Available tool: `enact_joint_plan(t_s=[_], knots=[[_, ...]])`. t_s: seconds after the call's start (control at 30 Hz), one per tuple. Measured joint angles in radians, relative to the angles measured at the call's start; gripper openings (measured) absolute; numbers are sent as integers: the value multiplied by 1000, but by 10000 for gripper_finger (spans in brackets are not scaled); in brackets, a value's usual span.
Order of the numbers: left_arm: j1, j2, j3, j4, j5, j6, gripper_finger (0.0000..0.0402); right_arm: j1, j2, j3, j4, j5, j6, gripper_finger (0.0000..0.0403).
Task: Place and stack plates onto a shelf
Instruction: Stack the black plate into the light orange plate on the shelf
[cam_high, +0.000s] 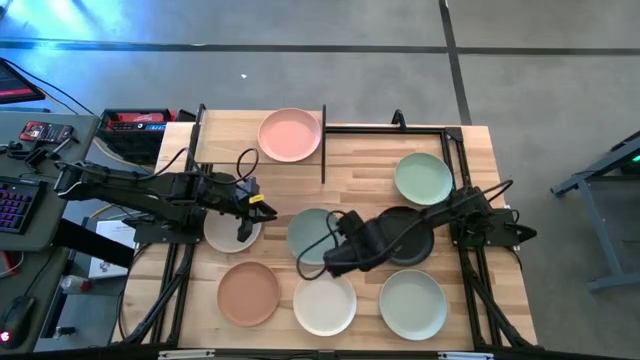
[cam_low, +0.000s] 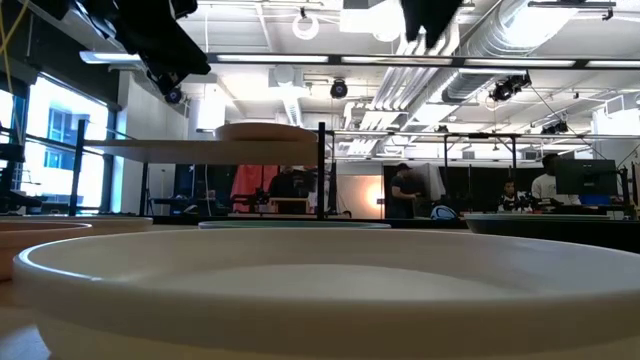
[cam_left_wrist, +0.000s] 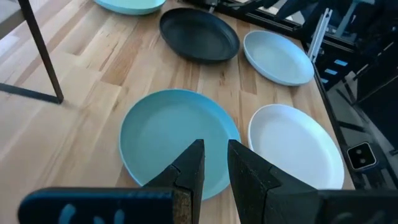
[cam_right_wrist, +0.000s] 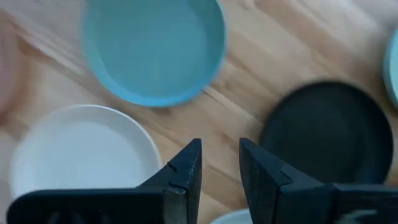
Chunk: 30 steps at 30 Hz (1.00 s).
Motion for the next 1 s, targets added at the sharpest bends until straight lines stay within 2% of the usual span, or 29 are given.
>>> enact_joint_plan(t_s=[0.2,0.4,0.77,1.0], knots=[[0,-2,0,-1,0,9,60,11,0,-149,9,-86,112,83],[0,-2,0,-1,-1,25,60,11,0,-283,70,-153,126,83],[0,-2,0,-1,-2,25,60,8,-1,-516,216,-160,125,83],[0,-2,0,-1,-2,25,60,8,-1,-614,310,-194,117,83]])
